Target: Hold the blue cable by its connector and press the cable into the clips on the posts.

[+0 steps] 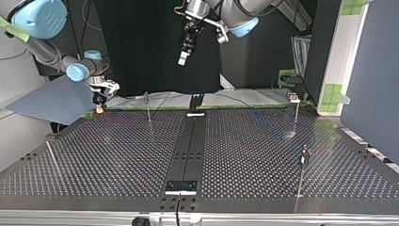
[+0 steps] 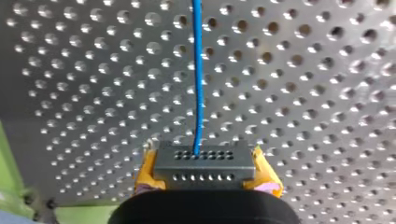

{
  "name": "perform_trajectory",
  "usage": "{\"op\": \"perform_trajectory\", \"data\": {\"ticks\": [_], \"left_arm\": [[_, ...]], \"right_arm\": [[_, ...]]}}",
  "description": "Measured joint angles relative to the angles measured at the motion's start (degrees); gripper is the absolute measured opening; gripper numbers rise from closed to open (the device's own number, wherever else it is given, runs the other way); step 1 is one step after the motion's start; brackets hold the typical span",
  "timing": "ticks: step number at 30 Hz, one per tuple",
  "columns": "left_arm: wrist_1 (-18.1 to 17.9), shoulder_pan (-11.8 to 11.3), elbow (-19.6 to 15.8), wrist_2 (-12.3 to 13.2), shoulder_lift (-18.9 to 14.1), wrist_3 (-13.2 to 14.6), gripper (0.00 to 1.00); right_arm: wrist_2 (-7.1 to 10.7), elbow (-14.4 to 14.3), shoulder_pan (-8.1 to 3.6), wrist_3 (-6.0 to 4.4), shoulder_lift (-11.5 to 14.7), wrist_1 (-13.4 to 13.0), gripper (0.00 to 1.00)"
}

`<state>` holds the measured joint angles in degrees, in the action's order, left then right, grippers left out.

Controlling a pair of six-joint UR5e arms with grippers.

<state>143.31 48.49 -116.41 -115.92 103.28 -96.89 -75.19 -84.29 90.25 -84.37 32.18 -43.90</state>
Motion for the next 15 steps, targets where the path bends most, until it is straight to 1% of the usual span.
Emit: {"op": "perform_trajectory", "data": {"ticks": [3, 6, 10, 12, 15], "left_arm": [[-0.17, 0.19, -1.65, -0.05, -1.64, -0.13, 0.99], [-0.86, 0.22, -3.30, -0.10, -3.29, -0.48, 0.99], [-2.66, 0.27, -5.47, -0.07, -5.47, -1.79, 0.99], [-3.46, 0.34, -6.58, -0.04, -6.57, -2.34, 0.99], [-3.90, 0.43, -8.23, 0.08, -8.21, -2.60, 0.99]], "right_arm": [[-0.39, -0.03, 0.31, 0.14, 1.23, 1.10, 0.00], [-0.68, -0.10, 0.71, 0.68, 2.33, 2.45, 0.00], [-0.87, -0.32, 1.24, 1.17, 3.32, 4.10, 0.00], [-1.12, -0.83, 1.64, 1.09, 4.00, 4.44, 0.00], [-1.91, -2.08, 2.20, 0.71, 5.32, 4.68, 0.00]]}}
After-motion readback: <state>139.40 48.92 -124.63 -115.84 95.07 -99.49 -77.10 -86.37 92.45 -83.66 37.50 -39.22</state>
